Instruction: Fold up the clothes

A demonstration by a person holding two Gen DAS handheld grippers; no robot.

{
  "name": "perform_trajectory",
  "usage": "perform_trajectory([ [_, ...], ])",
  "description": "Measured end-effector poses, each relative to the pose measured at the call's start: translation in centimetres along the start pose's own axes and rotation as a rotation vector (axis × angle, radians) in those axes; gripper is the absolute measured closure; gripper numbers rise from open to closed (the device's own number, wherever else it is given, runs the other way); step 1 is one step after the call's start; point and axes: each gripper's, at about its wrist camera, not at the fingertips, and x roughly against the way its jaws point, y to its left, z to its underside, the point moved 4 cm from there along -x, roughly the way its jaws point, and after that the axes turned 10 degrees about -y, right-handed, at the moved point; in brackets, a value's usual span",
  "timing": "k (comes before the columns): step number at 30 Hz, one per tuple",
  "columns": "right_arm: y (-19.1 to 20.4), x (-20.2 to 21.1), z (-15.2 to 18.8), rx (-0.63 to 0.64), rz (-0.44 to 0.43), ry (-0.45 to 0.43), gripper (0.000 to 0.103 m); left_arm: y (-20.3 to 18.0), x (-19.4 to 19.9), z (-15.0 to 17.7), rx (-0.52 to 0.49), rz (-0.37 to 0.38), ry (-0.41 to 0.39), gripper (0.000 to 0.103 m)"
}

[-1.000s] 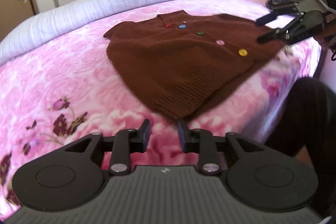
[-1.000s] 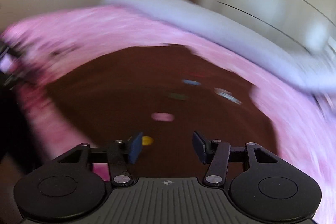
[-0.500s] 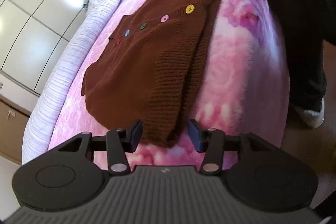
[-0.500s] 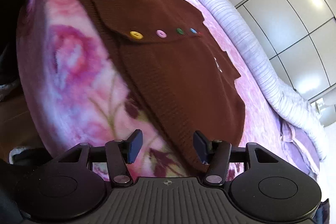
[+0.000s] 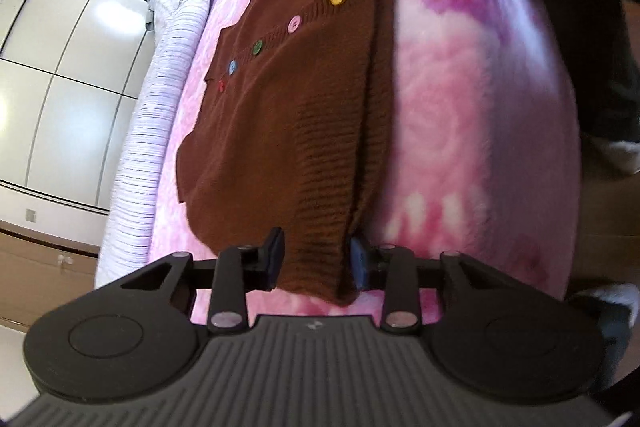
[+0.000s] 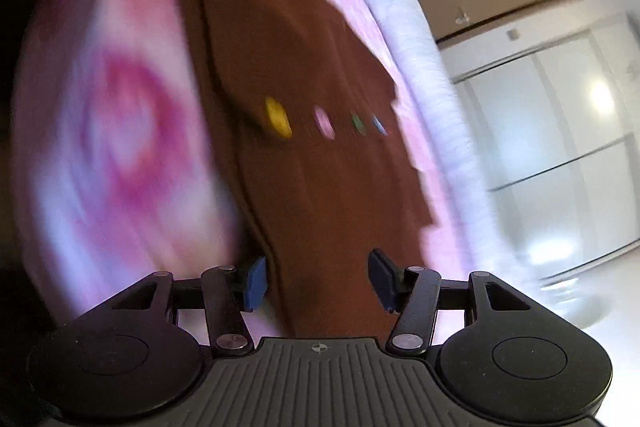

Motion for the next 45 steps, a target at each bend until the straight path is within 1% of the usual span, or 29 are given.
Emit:
perform_trajectory([
  [1,0.0,-0.5,1.5,0.032,0.034,0.041,0.048,0.1,-0.1,0.1,0.016,0.0,-0.001,0.079],
  [2,-0.5,-0.8,2.7,0.019,0.058,0.064,0.049,0.2,-0.3,0.2,0.043,0.005,0.0,0.083],
  [3,-0.9,-1.1,3.9,0.004,0.081,0.086,0.049,0.3,-0.5,0.3,0.068,0.01,0.004,0.092],
  [4,-1.5,-1.4,4.8,-0.015,0.097,0.115,0.051,0.3,-0.7,0.4,0.077,0.014,0.007,0.097],
  [5,-2.0,-1.8,5.2,-0.013,0.101,0.139,0.065,0.3,-0.9,0.5,0.086,0.018,0.009,0.097],
  [6,-2.3,-1.8,5.7,-0.011,0.093,0.152,0.092,0.8,-0.7,0.6,0.096,0.018,0.004,0.098],
  [7,-2.7,-2.0,5.9,-0.01,0.09,0.158,0.098,1.3,-0.6,0.6,0.106,0.017,-0.001,0.098],
  [8,-3.2,-1.7,5.8,-0.018,0.087,0.148,0.099,1.9,-0.3,0.7,0.117,0.016,-0.006,0.098],
  [10,-4.3,-0.7,5.7,-0.035,0.086,0.133,0.099,3.5,1.5,1.1,0.156,0.003,-0.018,0.099],
  [12,-5.6,0.9,5.5,-0.053,0.092,0.122,0.099,4.8,4.1,1.2,0.198,0.015,-0.049,0.099],
  [13,-6.2,2.2,5.3,-0.072,0.105,0.116,0.099,5.0,5.3,1.2,0.201,0.027,-0.062,0.099],
  [14,-6.8,3.6,5.0,-0.091,0.118,0.11,0.099,4.7,6.3,1.2,0.201,0.041,-0.068,0.099],
  [15,-6.6,5.1,4.7,-0.105,0.124,0.108,0.099,3.8,6.8,1.3,0.202,0.063,-0.066,0.099],
  [17,-5.1,7.0,4.1,-0.141,0.103,0.114,0.099,2.0,7.8,1.4,0.207,0.106,-0.062,0.099],
  [20,-1.5,6.3,5.0,-0.144,0.008,0.172,0.099,-1.4,6.5,2.0,0.224,0.167,-0.016,0.098],
  [22,0.0,6.2,5.5,-0.086,0.008,0.198,0.099,-2.6,6.7,2.4,0.196,0.168,-0.007,0.095],
  [23,0.8,6.2,5.8,-0.057,0.009,0.211,0.099,-2.3,7.1,2.8,0.225,0.174,-0.005,0.094],
  [25,0.4,6.5,6.4,-0.069,0.028,0.225,0.093,-1.6,7.8,3.6,0.283,0.187,-0.001,0.091],
  [26,0.3,6.9,6.7,-0.093,0.041,0.241,0.085,-1.2,8.1,4.2,0.317,0.195,0.009,0.091],
  [27,-0.2,6.7,7.3,-0.114,0.066,0.288,0.084,-1.0,8.7,4.9,0.348,0.201,0.024,0.091],
  [30,-1.9,8.1,9.3,-0.206,0.147,0.385,0.084,0.3,10.3,6.9,0.434,0.193,0.047,0.091],
  [31,-2.6,8.4,9.4,-0.254,0.168,0.391,0.084,0.9,10.8,7.4,0.467,0.186,0.05,0.091],
  [33,-3.8,9.2,9.1,-0.354,0.188,0.375,0.083,2.4,11.3,7.8,0.51,0.149,0.054,0.091],
  [35,-4.6,10.0,7.7,-0.441,0.191,0.33,0.083,4.8,10.8,8.3,0.55,0.103,0.049,0.091],
  [36,-4.8,9.5,6.6,-0.461,0.174,0.295,0.082,6.0,10.2,8.3,0.569,0.081,0.042,0.091],
  [38,-5.2,8.4,4.3,-0.498,0.136,0.224,0.082,8.0,8.3,7.9,0.604,0.066,0.017,0.089],
  [40,-5.5,7.2,1.9,-0.52,0.093,0.154,0.081,9.9,6.4,7.5,0.64,0.051,-0.008,0.081],
  [41,-5.6,6.4,0.8,-0.517,0.079,0.129,0.081,10.7,5.2,7.4,0.667,0.047,-0.021,0.081],
  [45,-6.0,2.8,-2.8,-0.531,0.008,0.048,0.079,14.5,-1.1,7.5,0.827,0.075,-0.057,0.079],
])
